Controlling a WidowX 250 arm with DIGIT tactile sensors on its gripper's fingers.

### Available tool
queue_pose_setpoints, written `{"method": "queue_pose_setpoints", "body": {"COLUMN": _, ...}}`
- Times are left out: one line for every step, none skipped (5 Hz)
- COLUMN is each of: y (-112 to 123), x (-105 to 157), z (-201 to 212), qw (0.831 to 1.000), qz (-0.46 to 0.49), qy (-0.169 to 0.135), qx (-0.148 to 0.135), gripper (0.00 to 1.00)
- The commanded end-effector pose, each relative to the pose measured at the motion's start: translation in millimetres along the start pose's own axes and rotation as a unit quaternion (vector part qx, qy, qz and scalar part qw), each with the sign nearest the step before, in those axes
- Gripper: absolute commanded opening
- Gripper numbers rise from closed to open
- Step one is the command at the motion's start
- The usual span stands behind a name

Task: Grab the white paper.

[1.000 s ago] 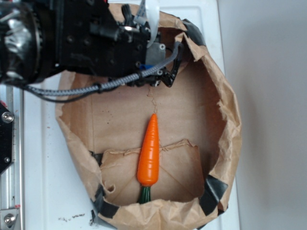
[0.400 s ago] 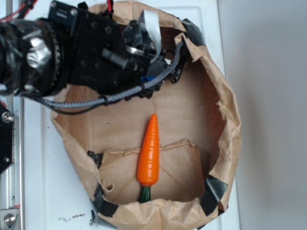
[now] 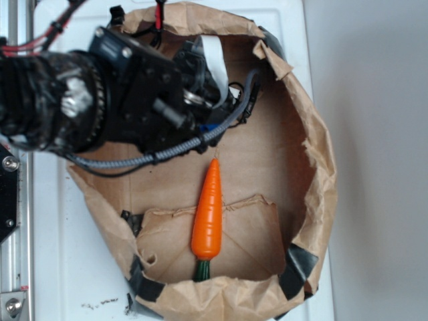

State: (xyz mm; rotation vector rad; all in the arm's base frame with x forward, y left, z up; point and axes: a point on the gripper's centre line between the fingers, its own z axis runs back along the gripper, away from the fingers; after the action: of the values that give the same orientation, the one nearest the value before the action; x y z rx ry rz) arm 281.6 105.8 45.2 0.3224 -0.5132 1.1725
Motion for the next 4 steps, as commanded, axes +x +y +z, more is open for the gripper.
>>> {"method": "queue_pose_setpoints", "body": {"y": 9.6, "x": 3.7, "z": 5.9, "qw": 0.999, "qz": -0.009, "qy": -0.041, "qx": 0.003, "gripper": 1.00}}
{"method": "queue_pose_setpoints", "body": {"y": 6.8, "x": -3.1, "z": -1.9, "qw": 0.998, "qz": -0.015, "qy": -0.056, "qx": 0.021, "gripper": 1.00}}
{"method": "queue_pose_setpoints", "body": {"y": 8.8, "x": -2.6, "z": 0.0, "qw": 0.998, "qz": -0.013, "qy": -0.051, "qx": 0.037, "gripper": 0.00}}
{"method": "queue_pose_setpoints", "body": {"y": 10.1, "x": -2.8, "z": -0.6, "qw": 0.997, "qz": -0.024, "qy": -0.059, "qx": 0.033, "gripper": 0.00}}
